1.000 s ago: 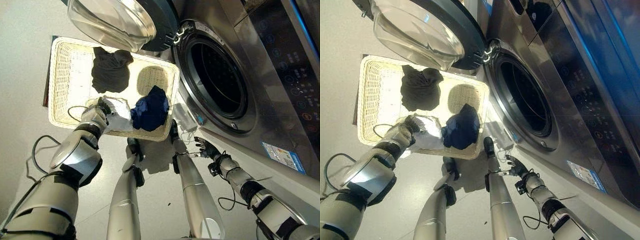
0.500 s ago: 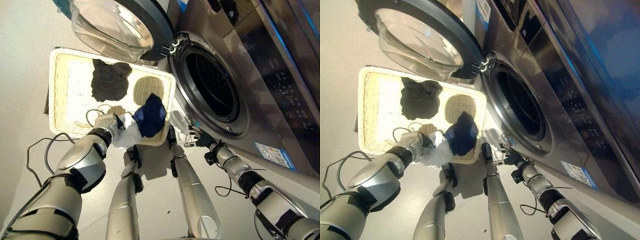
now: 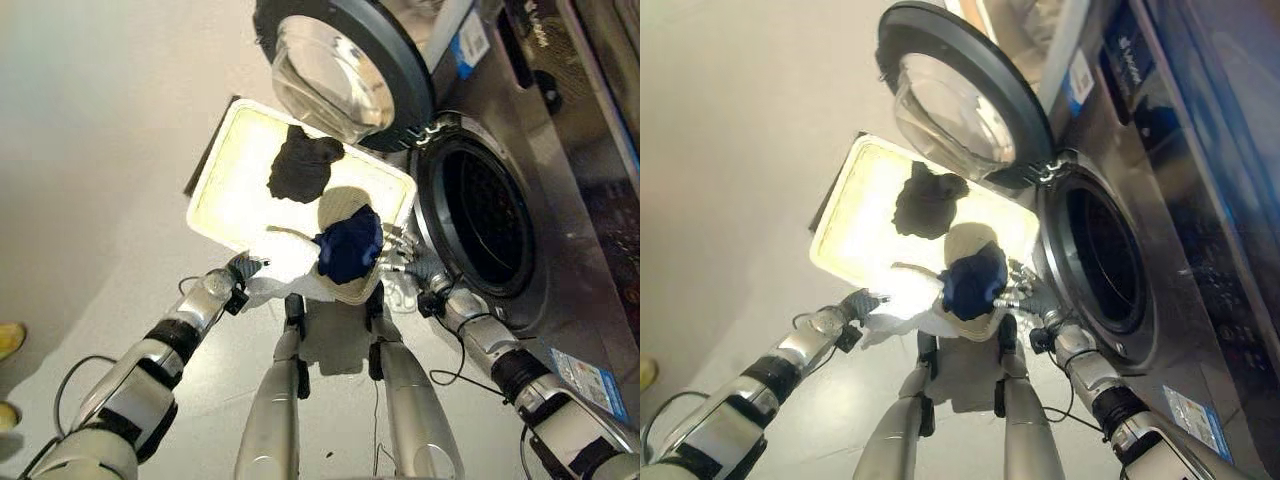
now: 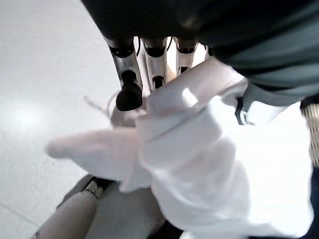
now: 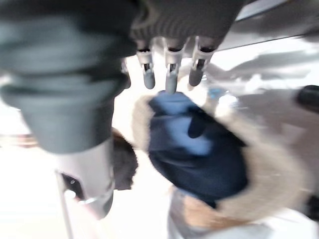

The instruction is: Put the clothes into the washing machine.

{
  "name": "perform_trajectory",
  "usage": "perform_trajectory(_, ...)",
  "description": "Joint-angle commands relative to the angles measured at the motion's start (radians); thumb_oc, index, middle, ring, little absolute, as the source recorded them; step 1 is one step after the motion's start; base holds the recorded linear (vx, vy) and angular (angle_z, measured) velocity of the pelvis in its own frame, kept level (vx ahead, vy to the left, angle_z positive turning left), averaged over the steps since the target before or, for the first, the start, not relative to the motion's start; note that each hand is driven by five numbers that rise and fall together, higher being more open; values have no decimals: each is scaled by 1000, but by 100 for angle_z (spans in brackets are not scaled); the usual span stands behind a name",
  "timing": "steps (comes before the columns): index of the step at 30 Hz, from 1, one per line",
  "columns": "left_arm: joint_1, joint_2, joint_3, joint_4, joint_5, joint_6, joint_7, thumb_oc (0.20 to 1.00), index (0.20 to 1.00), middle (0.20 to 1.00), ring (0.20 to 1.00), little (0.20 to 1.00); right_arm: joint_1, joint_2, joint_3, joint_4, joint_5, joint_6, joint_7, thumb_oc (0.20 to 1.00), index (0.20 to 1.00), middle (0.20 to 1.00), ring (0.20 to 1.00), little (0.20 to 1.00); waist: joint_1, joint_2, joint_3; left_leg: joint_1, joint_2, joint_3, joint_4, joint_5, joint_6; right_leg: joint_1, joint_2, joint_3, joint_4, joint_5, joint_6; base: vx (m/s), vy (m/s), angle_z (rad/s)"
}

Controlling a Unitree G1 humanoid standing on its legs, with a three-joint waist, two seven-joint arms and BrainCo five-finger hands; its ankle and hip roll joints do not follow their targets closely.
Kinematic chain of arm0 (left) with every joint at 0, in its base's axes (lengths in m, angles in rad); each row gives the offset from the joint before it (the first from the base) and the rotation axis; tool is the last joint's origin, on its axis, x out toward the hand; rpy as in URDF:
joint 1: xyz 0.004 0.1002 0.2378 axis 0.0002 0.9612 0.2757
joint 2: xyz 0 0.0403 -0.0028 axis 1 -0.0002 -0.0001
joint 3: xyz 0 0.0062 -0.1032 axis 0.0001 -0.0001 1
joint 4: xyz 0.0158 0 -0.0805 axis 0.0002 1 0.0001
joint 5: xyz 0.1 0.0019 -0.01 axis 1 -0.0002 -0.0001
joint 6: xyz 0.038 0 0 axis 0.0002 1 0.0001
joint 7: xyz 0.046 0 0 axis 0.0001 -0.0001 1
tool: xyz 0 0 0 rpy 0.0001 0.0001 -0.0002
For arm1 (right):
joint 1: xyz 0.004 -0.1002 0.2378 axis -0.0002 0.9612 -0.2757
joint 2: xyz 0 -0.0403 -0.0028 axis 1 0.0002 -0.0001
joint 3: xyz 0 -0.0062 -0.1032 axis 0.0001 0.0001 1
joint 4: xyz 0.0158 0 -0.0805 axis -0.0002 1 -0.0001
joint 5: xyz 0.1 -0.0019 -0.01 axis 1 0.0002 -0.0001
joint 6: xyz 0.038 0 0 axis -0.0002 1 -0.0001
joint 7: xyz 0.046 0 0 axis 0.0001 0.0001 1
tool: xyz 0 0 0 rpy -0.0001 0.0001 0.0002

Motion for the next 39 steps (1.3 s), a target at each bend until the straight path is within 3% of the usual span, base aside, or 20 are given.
perform_trajectory(1, 27, 18, 56, -84, -52, -111, 69, 200, 200, 200, 200, 200, 33, -37, -40, -143, -20, -70, -10, 1000, 1000, 1000, 1000, 1000, -1, -10, 3, 27, -86, 44, 72, -101, 0, 74, 38, -9, -102, 9, 48, -45, -26, 17)
perform_trajectory(4, 70, 25, 69, -146, -63, -142, 57, 200, 200, 200, 200, 200, 33, -44, -41, -195, -39, -62, 1, 1000, 1000, 1000, 1000, 1000, 10, -6, 3, 45, -87, 38, 60, -98, 2, 92, 35, -18, -105, 6, 49, -27, -14, 16)
perform_trajectory(9, 101, 48, 70, -324, -105, -138, -63, 200, 200, 200, 200, 200, 21, -67, -10, -268, -146, -11, 45, 1000, 1000, 1000, 1000, 1000, 27, 1, 3, 79, -89, 31, 31, -89, 5, 127, 29, -36, -118, 4, 51, -20, -6, 10)
perform_trajectory(11, 101, 48, 70, -324, -105, -138, -63, 200, 200, 200, 200, 200, 21, -67, -10, -268, -146, -11, 45, 1000, 1000, 1000, 1000, 1000, 27, 1, 3, 79, -89, 31, 31, -89, 5, 127, 29, -36, -118, 4, 51, -6, 1, 5)
perform_trajectory(14, 68, 75, 45, -456, -190, -132, -233, 200, 200, 200, 200, 200, -25, -91, 45, -271, -159, 59, 109, 1000, 1000, 1000, 1000, 1000, 36, 10, 3, 100, -90, 30, 11, -82, 7, 147, 25, -48, -123, 2, 51, -10, 4, 12)
perform_trajectory(18, 21, 96, -2, -549, -268, -129, -385, 200, 200, 200, 200, 200, -68, -104, 107, -251, -121, 120, 186, 1000, 1000, 1000, 1000, 1000, 43, 12, 3, 109, -92, 30, 7, -81, 9, 156, 21, -57, -122, 1, 52, 3, -23, 15)
perform_trajectory(27, -61, 115, -101, -639, -385, -88, -528, 200, 200, 200, 200, 200, -128, -111, 212, -233, -66, 159, 223, 1000, 1000, 1000, 1000, 1000, 45, 5, 3, 114, -95, 31, 9, -88, 13, 159, 23, -56, -124, 5, 56, 5, -20, 5)
perform_trajectory(34, -72, 112, -121, -665, -402, -57, -515, 200, 200, 200, 200, 200, -132, -101, 249, -241, -6, 196, 264, 1000, 1000, 1000, 1000, 1000, 44, 5, 3, 115, -99, 34, 3, -88, 16, 160, 25, -52, -132, 10, 56, 0, 0, 0)
perform_trajectory(38, -65, 115, -126, -668, -365, -43, -452, 200, 200, 200, 200, 200, -117, -95, 260, -267, 139, 241, 348, 1000, 1000, 1000, 1000, 1000, 45, 6, 3, 117, -100, 36, -2, -86, 17, 162, 25, -51, -136, 10, 56, 0, 0, 0)
perform_trajectory(39, -66, 121, -130, -662, -324, -43, -393, 200, 200, 200, 200, 200, -107, -88, 259, -274, 226, 273, 389, 1000, 1000, 1000, 1000, 1000, 46, 6, 3, 118, -100, 37, -5, -84, 17, 164, 24, -53, -138, 11, 57, 0, 0, 0)
